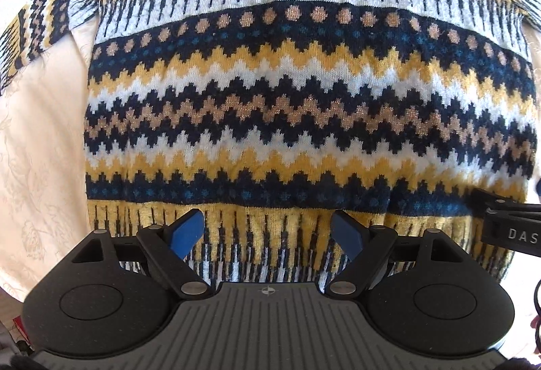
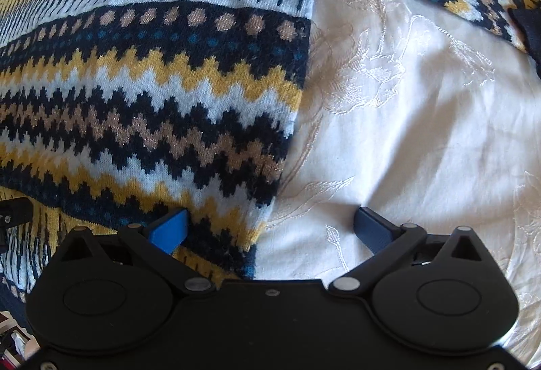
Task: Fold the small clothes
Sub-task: 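Reach the right gripper to the navy sleeve cuff and close on it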
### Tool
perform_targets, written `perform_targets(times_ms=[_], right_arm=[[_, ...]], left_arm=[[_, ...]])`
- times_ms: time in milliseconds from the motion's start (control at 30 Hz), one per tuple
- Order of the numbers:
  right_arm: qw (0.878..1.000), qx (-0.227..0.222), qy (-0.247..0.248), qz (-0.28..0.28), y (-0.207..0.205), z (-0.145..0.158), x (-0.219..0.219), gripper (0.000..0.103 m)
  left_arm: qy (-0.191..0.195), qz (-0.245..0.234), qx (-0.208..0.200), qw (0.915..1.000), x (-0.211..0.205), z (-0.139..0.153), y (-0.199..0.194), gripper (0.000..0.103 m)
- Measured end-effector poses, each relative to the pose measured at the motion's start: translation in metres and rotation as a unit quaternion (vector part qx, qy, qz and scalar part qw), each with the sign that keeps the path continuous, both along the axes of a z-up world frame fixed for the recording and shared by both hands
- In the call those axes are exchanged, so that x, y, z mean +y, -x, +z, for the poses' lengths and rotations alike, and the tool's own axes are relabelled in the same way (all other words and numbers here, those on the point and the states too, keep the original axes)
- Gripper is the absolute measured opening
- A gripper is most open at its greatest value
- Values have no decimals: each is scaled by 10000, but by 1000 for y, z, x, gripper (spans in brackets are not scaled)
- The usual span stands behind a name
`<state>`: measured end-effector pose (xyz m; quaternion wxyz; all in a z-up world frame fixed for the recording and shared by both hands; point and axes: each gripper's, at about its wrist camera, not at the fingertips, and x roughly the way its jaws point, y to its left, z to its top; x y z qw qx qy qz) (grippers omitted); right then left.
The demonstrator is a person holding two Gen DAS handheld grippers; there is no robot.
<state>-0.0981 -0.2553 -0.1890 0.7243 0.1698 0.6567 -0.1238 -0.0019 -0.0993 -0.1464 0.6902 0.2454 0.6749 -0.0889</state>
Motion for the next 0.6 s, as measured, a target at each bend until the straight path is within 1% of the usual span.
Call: perform_targets(times_ms=[67,133,167,233,300,367,400,433,467,533,567,600], right_arm=[[9999,-32,-103,58,-3,4,-5,103],[9994,63,-260,205,-6,6,-18,103],[9996,51,-199,213,-4,11,-23,99],[9995,-177,164,195,-3,27,-40,92],[9965,-429,700,141,0,47,-65,92],[9905,-616,1229,-17,3,62,-94,92],[9874,-691,1415,-122,4,68,-109,92],[9843,-761,1574,-246,4,73,-125,92],[9816,-802,1694,-367,4,75,-140,92],[9781,-744,1854,-577,2,77,-174,91],[9761,-733,1938,-662,0,75,-186,87],[9730,-734,2057,-743,-8,76,-188,84]], left_arm=[[17,-5,-11,10000,-3,-5,2,82],[-12,36,8,10000,-2,-11,0,82],[-23,81,18,10000,-2,-14,0,82],[-47,161,64,9998,-4,-22,-1,83],[-44,219,76,9997,-3,-26,-1,84],[-72,204,91,9997,-3,-30,-3,86],[-101,182,85,9997,-3,-30,-3,90],[-157,147,71,9997,-3,-30,-2,94],[-199,100,66,9997,-6,-31,-1,96],[-236,-6,58,9997,-9,-35,-4,102],[-253,-51,54,9997,-12,-36,-7,103],[-235,-91,60,9997,-13,-35,-5,103]])
